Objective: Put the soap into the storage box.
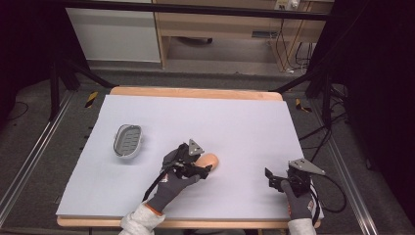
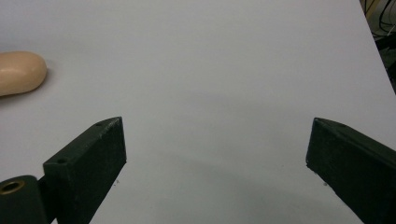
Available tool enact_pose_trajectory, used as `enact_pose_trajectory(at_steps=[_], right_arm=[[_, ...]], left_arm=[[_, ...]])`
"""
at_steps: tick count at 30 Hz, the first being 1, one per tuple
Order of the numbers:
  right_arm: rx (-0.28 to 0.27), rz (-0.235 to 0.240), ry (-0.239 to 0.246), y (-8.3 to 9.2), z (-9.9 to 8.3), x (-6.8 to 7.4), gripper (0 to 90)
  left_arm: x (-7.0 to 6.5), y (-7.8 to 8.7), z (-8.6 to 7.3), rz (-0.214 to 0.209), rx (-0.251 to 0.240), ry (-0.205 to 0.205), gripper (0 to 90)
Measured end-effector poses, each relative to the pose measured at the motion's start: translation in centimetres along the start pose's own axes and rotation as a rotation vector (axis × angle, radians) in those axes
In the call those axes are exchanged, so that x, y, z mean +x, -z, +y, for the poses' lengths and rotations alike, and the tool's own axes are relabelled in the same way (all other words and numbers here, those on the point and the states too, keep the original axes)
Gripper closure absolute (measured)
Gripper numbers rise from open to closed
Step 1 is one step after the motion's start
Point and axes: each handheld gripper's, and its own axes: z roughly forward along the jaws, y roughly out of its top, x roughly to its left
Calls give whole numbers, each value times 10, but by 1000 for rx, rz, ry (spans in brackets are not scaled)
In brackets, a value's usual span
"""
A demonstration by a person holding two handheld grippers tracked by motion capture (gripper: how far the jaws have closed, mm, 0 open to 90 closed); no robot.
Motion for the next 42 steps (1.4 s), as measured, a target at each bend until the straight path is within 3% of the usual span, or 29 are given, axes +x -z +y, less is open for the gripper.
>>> enact_pose_trajectory(at_steps=[14,28,42], right_arm=[[3,3,1,-1,0,0,51],[11,10,-12,-1,0,0,51],[13,6,-7,-2,0,0,51]], left_arm=[[0,-21,-2,22,76,-21,249],[-3,-36,-3,17,114,-33,274],[-1,-38,-1,3,137,-19,306]])
